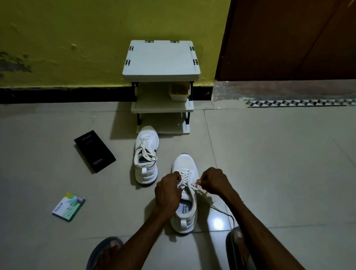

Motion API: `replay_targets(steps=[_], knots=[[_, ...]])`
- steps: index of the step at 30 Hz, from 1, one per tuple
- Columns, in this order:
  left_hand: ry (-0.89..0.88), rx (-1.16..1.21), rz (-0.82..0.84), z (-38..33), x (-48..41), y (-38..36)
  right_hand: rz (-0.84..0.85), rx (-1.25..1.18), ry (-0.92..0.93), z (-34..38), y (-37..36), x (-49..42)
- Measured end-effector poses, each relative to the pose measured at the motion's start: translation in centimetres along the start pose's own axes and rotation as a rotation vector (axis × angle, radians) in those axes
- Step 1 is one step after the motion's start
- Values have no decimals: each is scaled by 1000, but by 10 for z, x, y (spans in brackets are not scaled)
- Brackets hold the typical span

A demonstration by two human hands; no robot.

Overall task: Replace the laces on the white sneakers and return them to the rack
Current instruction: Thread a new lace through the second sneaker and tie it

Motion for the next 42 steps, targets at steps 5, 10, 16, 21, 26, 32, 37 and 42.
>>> replay_targets(steps=[5, 10, 16, 21, 26, 32, 37, 42], knots=[[-33, 42, 131, 2, -2, -8, 184, -47, 89, -3, 21, 17], [-199, 207, 401, -32, -8, -18, 197, -174, 252, 16, 73, 50], [-252, 377, 397, -85, -24, 13, 166, -132, 330, 31, 106, 68], [-202, 405, 238, -84, -45, 47, 233, -18, 277, 19, 85, 71], [-78, 532, 107, -61, -46, 61, 347, 87, 181, 6, 48, 63], [177, 629, 171, -39, -38, 47, 65, -482, 76, 15, 49, 53], [234, 500, 505, -33, -15, 16, -54, -1076, -95, 9, 24, 49], [132, 453, 348, -27, -17, 21, 9, -1214, -135, 13, 5, 48]])
Point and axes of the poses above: each hand's wrist, its own x-axis away from the middle knuckle, its own y-axis out of the back of the hand, z = x × y, the point moved 10 cm from there along -x, towards the middle knuckle, and after that the axes turned 10 degrees about x, right-handed, at the moved point
